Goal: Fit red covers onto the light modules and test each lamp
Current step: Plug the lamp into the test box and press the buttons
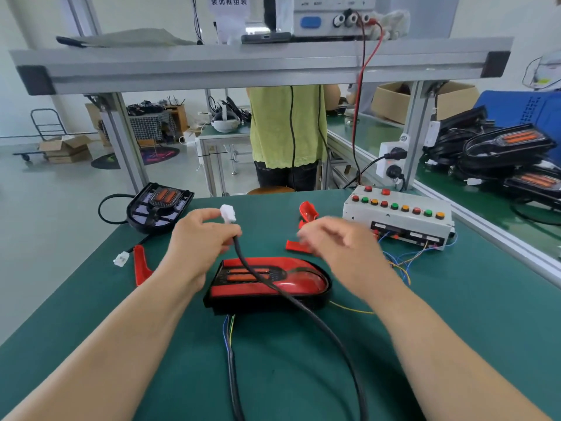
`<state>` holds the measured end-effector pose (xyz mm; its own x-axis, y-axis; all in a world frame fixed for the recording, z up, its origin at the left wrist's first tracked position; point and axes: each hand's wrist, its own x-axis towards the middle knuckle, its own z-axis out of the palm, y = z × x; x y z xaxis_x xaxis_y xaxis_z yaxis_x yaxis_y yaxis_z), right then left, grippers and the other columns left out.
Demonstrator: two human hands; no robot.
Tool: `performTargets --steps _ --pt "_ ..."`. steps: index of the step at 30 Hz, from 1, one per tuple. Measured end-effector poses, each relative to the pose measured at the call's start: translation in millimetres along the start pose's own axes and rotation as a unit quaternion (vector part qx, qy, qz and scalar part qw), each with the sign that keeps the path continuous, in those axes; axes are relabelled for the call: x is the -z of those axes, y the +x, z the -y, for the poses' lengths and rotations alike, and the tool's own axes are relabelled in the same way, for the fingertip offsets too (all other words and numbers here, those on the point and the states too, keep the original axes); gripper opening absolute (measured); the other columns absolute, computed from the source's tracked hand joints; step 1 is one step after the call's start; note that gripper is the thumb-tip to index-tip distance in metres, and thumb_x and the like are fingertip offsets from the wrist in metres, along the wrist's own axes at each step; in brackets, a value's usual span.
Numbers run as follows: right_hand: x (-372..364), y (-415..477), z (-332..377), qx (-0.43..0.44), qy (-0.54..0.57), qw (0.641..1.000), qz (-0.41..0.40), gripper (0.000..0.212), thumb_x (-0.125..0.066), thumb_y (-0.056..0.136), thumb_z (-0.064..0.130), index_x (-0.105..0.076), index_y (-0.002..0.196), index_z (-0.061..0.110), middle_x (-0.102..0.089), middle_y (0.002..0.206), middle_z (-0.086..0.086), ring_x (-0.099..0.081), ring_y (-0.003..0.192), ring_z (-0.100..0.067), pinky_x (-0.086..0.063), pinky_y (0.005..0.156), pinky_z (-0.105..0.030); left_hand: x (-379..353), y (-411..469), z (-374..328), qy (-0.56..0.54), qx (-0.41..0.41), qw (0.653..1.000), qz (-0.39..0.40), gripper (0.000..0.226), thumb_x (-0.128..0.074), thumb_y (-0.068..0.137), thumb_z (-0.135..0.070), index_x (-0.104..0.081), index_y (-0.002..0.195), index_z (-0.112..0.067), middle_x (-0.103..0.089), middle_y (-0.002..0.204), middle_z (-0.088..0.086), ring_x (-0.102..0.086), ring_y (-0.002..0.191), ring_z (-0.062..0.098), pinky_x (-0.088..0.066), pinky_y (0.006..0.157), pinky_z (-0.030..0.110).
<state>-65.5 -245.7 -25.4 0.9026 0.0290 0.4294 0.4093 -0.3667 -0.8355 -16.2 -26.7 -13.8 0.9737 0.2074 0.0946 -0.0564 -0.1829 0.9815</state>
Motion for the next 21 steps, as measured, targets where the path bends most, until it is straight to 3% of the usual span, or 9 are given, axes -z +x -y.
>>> performTargets --steps 2,4,6,10,13,17,21 --pt "18.7 9.4 -12.7 -0.044 -0.133 0.986 -0.088 0.018 -0.064 0.092 0.025 -0.068 0.076 0.031 -0.071 0.082 0.013 -0.063 0.082 -0.001 -0.042 0.075 -0.025 7.7 3.8 3.7 -0.024 0.045 0.998 0.040 0.026 -0.063 0.088 -0.001 -0.067 0.111 -0.012 -0.070 0.080 0.004 -0.061 0.070 0.015 -0.050 0.070 0.028" --pt "33.1 14.1 -29.0 -0.113 -0.267 0.955 -0.070 0.007 -0.064 0.092 0.025 -0.069 0.088 0.028 -0.070 0.098 0.006 -0.062 0.097 -0.015 -0.043 0.082 -0.029 10.4 3.5 9.6 -0.022 0.077 0.991 0.103 0.023 -0.052 0.094 -0.002 -0.068 0.107 -0.011 -0.064 0.077 0.003 -0.057 0.067 0.012 -0.042 0.064 0.025" --pt "37.2 15.8 -41.5 -0.176 -0.352 0.919 -0.012 0.021 -0.066 0.091 0.033 -0.070 0.105 0.018 -0.067 0.113 -0.003 -0.060 0.108 -0.025 -0.046 0.091 -0.036 10.2 3.1 12.7 -0.032 0.067 0.985 0.156 0.026 -0.044 0.094 0.001 -0.067 0.101 -0.010 -0.057 0.074 0.001 -0.052 0.060 0.008 -0.041 0.059 0.021" --pt "36.3 16.0 -44.1 -0.203 -0.394 0.896 0.034 0.028 -0.067 0.091 0.040 -0.072 0.097 0.013 -0.068 0.106 -0.006 -0.060 0.104 -0.027 -0.049 0.090 -0.038 9.6 -0.5 10.5 -0.017 0.041 0.968 0.247 0.037 -0.038 0.096 0.002 -0.068 0.109 -0.015 -0.057 0.069 -0.004 -0.052 0.058 0.004 -0.038 0.048 0.014" --pt "40.4 15.6 -42.4 -0.213 -0.390 0.895 0.034 0.036 -0.069 0.089 0.043 -0.075 0.100 0.009 -0.068 0.110 -0.009 -0.061 0.104 -0.028 -0.049 0.092 -0.039 12.6 -2.9 13.5 -0.005 0.021 0.950 0.311 0.040 -0.042 0.100 0.004 -0.065 0.123 -0.020 -0.061 0.073 -0.002 -0.054 0.063 0.005 -0.043 0.057 0.013" --pt "47.7 12.4 -35.5 -0.216 -0.376 0.900 0.040 0.044 -0.075 0.083 0.045 -0.075 0.102 0.006 -0.068 0.109 -0.009 -0.061 0.100 -0.026 -0.047 0.086 -0.035 20.5 6.0 12.7 0.074 -0.035 0.954 0.289 0.045 -0.043 0.100 0.006 -0.066 0.120 -0.028 -0.059 0.080 0.003 -0.055 0.067 0.006 -0.053 0.072 0.017" --pt "51.9 13.3 -28.6 -0.207 -0.421 0.880 0.066 0.014 -0.071 0.090 0.025 -0.077 0.099 0.016 -0.069 0.108 -0.003 -0.060 0.096 -0.019 -0.044 0.079 -0.027 12.6 15.6 13.7 0.206 -0.120 0.947 0.216 0.049 -0.043 0.102 -0.004 -0.065 0.112 -0.047 -0.059 0.084 -0.002 -0.048 0.063 0.005 -0.043 0.059 0.015"
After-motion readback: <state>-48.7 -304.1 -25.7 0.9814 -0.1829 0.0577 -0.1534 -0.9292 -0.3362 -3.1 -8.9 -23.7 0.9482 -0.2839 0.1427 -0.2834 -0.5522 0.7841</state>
